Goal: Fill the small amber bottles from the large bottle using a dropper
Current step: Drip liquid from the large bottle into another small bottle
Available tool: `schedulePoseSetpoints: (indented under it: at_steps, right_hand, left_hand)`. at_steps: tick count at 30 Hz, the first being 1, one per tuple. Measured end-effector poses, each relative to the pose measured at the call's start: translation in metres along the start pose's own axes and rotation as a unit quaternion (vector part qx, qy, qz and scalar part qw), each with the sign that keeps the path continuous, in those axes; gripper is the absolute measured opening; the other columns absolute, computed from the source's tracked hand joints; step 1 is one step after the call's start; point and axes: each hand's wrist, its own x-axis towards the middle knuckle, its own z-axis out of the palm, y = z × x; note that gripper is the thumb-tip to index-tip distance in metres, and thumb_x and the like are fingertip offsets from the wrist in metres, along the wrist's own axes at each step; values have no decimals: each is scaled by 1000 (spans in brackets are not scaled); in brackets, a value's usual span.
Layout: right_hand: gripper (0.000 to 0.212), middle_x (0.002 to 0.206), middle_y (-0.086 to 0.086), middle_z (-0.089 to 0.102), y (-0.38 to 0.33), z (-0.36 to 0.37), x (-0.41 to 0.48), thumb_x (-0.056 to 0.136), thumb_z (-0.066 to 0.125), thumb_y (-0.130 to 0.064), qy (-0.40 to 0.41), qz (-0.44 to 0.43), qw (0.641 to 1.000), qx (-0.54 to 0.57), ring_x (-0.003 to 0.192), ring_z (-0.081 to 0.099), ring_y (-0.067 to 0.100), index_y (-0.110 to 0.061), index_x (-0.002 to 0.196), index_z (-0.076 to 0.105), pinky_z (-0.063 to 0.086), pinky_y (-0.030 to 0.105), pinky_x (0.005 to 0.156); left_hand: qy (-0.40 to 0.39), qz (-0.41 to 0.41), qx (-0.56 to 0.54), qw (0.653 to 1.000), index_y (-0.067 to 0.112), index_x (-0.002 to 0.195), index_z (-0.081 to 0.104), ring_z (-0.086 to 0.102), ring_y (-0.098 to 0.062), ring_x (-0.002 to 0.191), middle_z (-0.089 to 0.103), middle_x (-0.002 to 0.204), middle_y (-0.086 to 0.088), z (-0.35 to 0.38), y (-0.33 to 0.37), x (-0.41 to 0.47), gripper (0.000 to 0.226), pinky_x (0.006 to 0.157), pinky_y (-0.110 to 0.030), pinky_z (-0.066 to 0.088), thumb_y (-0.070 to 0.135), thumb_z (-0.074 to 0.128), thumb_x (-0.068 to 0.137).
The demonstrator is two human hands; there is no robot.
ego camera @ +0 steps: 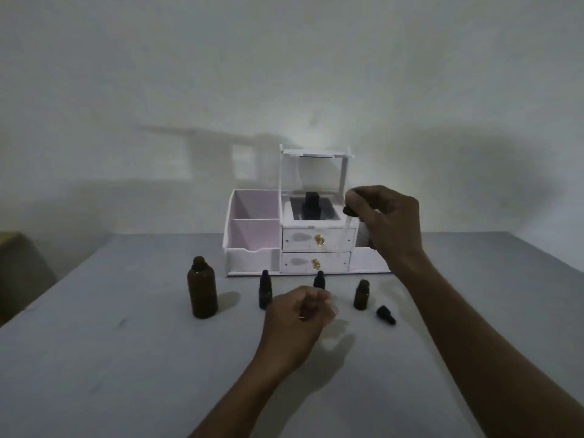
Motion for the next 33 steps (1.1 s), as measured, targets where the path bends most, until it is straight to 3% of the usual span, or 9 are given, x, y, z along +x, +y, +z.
schedulePoseSetpoints:
  at_steps: [2, 5, 7, 9, 12, 22, 24, 27, 33]
  right_hand:
    - [4, 78, -3, 75, 17, -15, -5, 87, 73, -25, 15, 26, 1000, 5, 68, 73, 11, -24, 91, 74, 61, 40, 67]
    - [6, 75, 2, 75, 38, -28, -9, 86, 74, -20, 47, 49, 998, 12, 64, 73, 16, -15, 91, 75, 62, 47, 67]
    - [11, 74, 6, 74, 48, -33, -11, 86, 74, -16, 70, 56, 996, 16, 63, 72, 15, -7, 93, 76, 62, 44, 62]
    - [15, 79, 9, 75, 56, -34, -13, 87, 73, -15, 83, 55, 995, 6, 63, 71, 8, -4, 96, 76, 61, 29, 60]
    - [18, 83, 10, 75, 67, -33, -14, 87, 73, -15, 90, 48, 995, 3, 63, 69, 0, -2, 99, 75, 53, 13, 59]
    - [18, 84, 7, 73, 77, -32, -16, 86, 74, -11, 89, 51, 995, -6, 57, 64, -10, 1, 99, 75, 45, 3, 57]
    - [17, 80, 4, 71, 77, -31, -16, 85, 74, -11, 89, 53, 995, -7, 56, 63, -12, 1, 97, 75, 44, 2, 57]
    - [14, 71, 1, 69, 77, -31, -16, 85, 74, -11, 87, 47, 995, -17, 54, 60, -13, 2, 90, 75, 42, 1, 58]
    - [6, 67, -10, 65, 76, -29, -19, 83, 75, -7, 85, 39, 995, -36, 53, 59, -13, -1, 82, 74, 41, 1, 57]
  left_hand:
    - [-29, -20, 14, 999, 30, 111, 65, 63, 8, 86, 67, 96, 19, 27, -3, 9, 29, 78, -13, 53, 23, 72, 84]
    - [-20, -43, 33, 998, 30, 131, 52, 56, -2, 105, 59, 126, 12, 58, -11, 26, 55, 84, -15, 46, 27, 75, 81]
    - [-2, -55, 39, 998, 28, 139, 44, 52, -10, 119, 51, 139, 8, 73, -15, 35, 67, 91, -19, 43, 24, 76, 80]
    - [12, -51, 48, 997, 27, 143, 39, 48, -13, 126, 46, 145, 6, 83, -17, 44, 74, 96, -24, 42, 22, 77, 79]
    - [18, -40, 52, 998, 25, 143, 40, 51, -12, 122, 48, 144, 5, 89, -18, 57, 75, 96, -26, 45, 22, 78, 79]
    - [8, -4, 83, 997, 20, 128, 57, 53, -3, 99, 62, 123, 5, 92, -21, 66, 53, 77, -11, 39, 25, 77, 80]
    - [8, 9, 98, 995, 21, 123, 62, 56, -2, 98, 66, 119, 6, 93, -20, 65, 44, 83, -10, 42, 21, 76, 81]
    - [20, 20, 108, 994, 19, 120, 66, 63, -10, 106, 69, 117, 4, 94, -20, 64, 38, 100, -28, 48, 15, 73, 83]
    - [24, 20, 121, 992, 18, 123, 64, 62, -13, 110, 68, 120, 3, 94, -18, 64, 39, 103, -31, 46, 16, 72, 84]
